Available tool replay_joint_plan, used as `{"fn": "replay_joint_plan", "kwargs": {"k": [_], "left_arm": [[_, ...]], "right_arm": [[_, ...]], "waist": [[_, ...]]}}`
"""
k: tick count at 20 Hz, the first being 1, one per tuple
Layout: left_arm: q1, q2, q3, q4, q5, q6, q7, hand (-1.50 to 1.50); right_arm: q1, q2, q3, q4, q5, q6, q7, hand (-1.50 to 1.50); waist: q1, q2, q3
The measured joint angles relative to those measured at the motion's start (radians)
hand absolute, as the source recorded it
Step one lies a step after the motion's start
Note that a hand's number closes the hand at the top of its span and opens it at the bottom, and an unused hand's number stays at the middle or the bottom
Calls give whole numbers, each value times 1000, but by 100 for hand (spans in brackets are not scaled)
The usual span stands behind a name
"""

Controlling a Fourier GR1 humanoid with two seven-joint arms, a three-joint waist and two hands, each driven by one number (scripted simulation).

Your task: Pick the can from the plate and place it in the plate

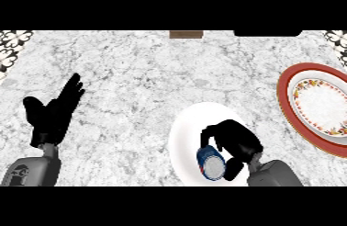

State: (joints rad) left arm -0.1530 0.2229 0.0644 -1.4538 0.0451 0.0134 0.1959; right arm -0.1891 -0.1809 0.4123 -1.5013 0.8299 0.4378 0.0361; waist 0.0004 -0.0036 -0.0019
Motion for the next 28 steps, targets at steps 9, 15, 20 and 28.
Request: {"fn": "replay_joint_plan", "kwargs": {"k": [9,15,20,28], "left_arm": [[41,7,22,-18,2,4,-3,0],[37,24,49,2,15,-5,-7,0],[56,6,35,-5,5,-1,-26,0],[-2,-19,18,49,-18,6,-47,0]], "right_arm": [[349,-377,62,-322,1,-99,-433,150],[495,-447,-146,-479,-117,-308,-602,150],[568,-405,-362,-532,-283,-430,-664,150],[501,-424,-642,-433,-576,-330,-589,150]], "waist": [[-33,-7,2],[-54,-7,3],[-49,-5,3],[-14,3,2]]}}
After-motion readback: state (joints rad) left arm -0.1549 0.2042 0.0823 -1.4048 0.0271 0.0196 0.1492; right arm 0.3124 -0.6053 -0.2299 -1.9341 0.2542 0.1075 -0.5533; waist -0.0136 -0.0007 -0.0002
